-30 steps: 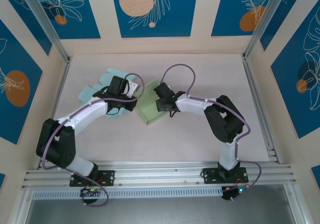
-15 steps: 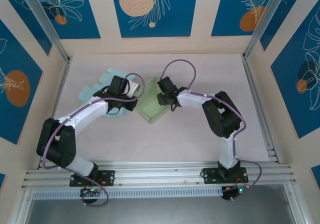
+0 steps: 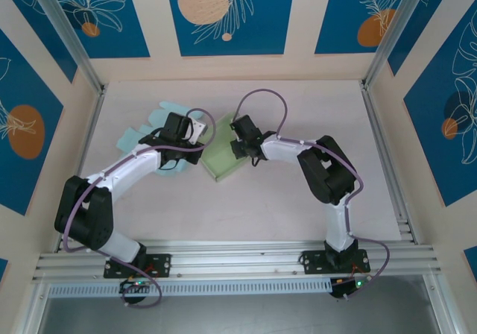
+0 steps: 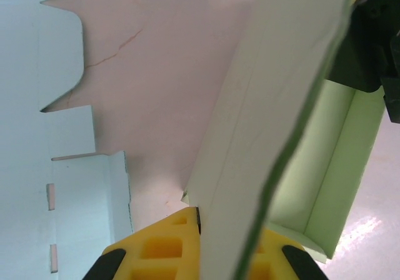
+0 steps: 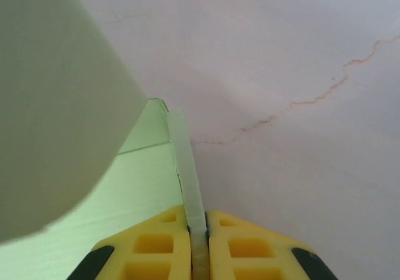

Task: Fold the paper box

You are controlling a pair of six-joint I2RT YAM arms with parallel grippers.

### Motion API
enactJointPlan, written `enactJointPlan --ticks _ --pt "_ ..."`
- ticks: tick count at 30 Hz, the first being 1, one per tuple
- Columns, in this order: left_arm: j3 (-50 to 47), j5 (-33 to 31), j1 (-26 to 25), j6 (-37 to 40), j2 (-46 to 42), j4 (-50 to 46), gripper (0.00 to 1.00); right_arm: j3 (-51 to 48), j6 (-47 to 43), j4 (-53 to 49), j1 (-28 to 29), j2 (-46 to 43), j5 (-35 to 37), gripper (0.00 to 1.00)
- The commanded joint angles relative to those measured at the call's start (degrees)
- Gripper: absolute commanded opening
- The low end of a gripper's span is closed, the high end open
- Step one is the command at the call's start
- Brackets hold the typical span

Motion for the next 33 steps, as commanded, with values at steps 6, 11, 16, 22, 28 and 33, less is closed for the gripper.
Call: enactJointPlan --ticks 6,11,16,22,28,33 --pt "0.17 0.38 -0.57 0.77 -2.32 -0.61 0.00 0.24 -5.66 -9.70 2.51 7.06 12.48 0.16" --pt "0.96 0.10 -0.61 0.87 -2.20 -0.89 0.00 2.41 -5.54 -14.41 3.62 9.51 16.51 0.08" --pt "0.89 -0.16 -0.61 0.61 -2.41 -0.70 0.00 6.58 -6.40 -20.36 5.73 14.10 22.59 0.16" --pt "0.73 -0.90 -0.60 0.44 -2.59 -0.67 0.00 10.55 -2.34 -27.35 6.67 16.67 28.01 0.11" --pt "0.63 -1.29 -0.60 -0.01 -2.68 0.03 0.00 10.63 4.01 -32.01 6.01 17.57 30.06 0.07" --pt "0.58 -1.57 -0.60 -0.10 -2.74 0.47 0.00 11.13 6.00 -33.82 5.53 18.46 30.01 0.13"
